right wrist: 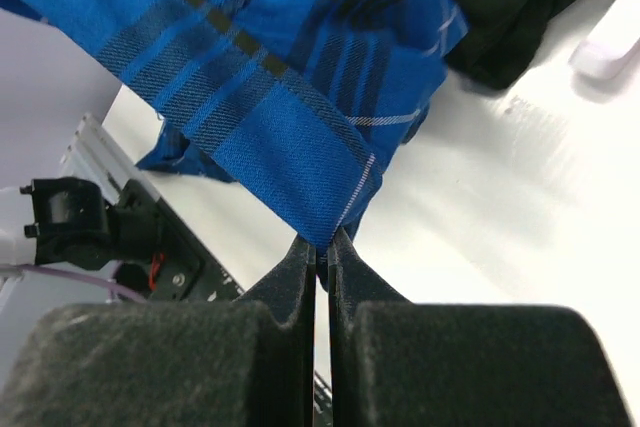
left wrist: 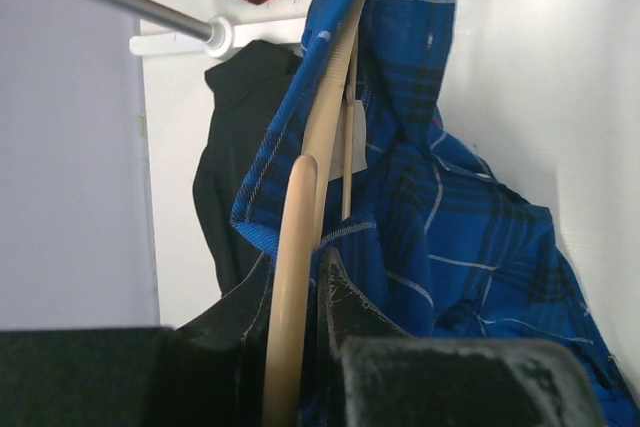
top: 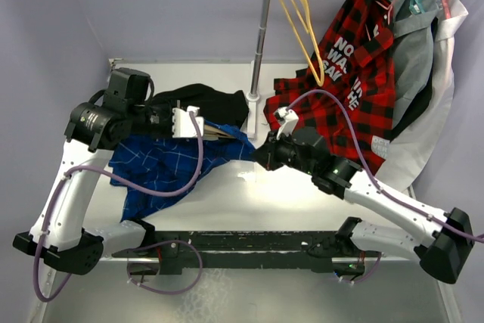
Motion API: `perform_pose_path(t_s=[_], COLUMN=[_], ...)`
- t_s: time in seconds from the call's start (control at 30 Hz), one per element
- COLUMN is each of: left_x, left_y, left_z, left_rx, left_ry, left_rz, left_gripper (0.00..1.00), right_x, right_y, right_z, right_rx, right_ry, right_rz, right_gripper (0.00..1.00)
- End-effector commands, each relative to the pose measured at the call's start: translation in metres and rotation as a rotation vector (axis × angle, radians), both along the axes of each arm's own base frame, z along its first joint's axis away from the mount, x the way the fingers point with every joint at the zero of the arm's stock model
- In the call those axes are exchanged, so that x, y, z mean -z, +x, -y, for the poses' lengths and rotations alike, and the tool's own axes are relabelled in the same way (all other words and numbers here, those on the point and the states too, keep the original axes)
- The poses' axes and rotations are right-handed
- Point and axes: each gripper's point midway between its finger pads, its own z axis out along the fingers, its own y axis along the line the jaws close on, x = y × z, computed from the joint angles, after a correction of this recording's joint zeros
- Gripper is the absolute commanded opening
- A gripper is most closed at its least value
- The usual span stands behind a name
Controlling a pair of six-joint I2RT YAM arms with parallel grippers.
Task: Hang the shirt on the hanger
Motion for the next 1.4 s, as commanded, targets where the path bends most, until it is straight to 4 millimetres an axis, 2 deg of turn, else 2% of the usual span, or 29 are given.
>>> perform_pose_path(t_s=[0.0,0.07,0.2,0.37,0.43,0.53,0.6,0.67,0.8,0.9,0.93,0.97,1.03,1.13,1.2,1.33,1.37], left_x=[-0.045,-0.047,-0.033,-0.003,0.001,0.002,-0.002,-0.009,-0.021,-0.034,-0.034,-0.034,-0.030,-0.023,-0.024,-0.037,-0.041], left_y=[0.047,0.052,0.044,0.035,0.030,0.028,0.031,0.034,0.038,0.046,0.046,0.046,0.047,0.052,0.054,0.050,0.048], left_z=[-0.017,-0.016,-0.009,0.000,0.004,0.009,0.011,0.013,0.018,0.023,0.025,0.028,0.035,0.041,0.044,0.045,0.043], left_rx=[-0.210,-0.228,-0.190,-0.166,-0.152,-0.142,-0.148,-0.147,-0.142,-0.150,-0.144,-0.139,-0.132,-0.135,-0.130,-0.117,-0.115], left_ry=[-0.069,-0.088,-0.102,-0.123,-0.149,-0.186,-0.205,-0.223,-0.262,-0.298,-0.308,-0.320,-0.351,-0.383,-0.398,-0.418,-0.415], left_rz=[0.223,0.233,0.179,0.082,0.070,0.058,0.071,0.090,0.108,0.124,0.114,0.099,0.068,0.040,0.033,0.054,0.066], left_gripper=[0.00,0.00,0.00,0.00,0.00,0.00,0.00,0.00,0.00,0.00,0.00,0.00,0.00,0.00,0.00,0.00,0.00], right_x=[0.009,-0.003,-0.033,-0.085,-0.122,-0.147,-0.150,-0.146,-0.120,-0.106,-0.108,-0.099,-0.106,-0.133,-0.142,-0.154,-0.155], right_y=[-0.022,-0.021,-0.008,0.005,0.016,0.014,0.008,0.005,-0.002,-0.016,-0.022,-0.028,-0.043,-0.071,-0.078,-0.079,-0.079], right_z=[-0.018,-0.028,-0.037,-0.047,-0.049,-0.063,-0.075,-0.082,-0.092,-0.100,-0.104,-0.108,-0.122,-0.155,-0.170,-0.177,-0.173], right_rx=[-0.119,-0.134,-0.116,-0.110,-0.079,-0.143,-0.205,-0.231,-0.256,-0.283,-0.296,-0.306,-0.342,-0.408,-0.434,-0.455,-0.455], right_ry=[0.027,0.096,0.157,0.237,0.300,0.354,0.381,0.398,0.374,0.384,0.391,0.385,0.412,0.423,0.413,0.407,0.393], right_rz=[-0.155,-0.156,-0.101,-0.005,0.074,0.097,0.069,0.045,-0.002,-0.016,-0.011,-0.019,-0.007,0.034,0.061,0.108,0.125], right_gripper=[0.00,0.00,0.00,0.00,0.00,0.00,0.00,0.00,0.00,0.00,0.00,0.00,0.00,0.00,0.00,0.00,0.06])
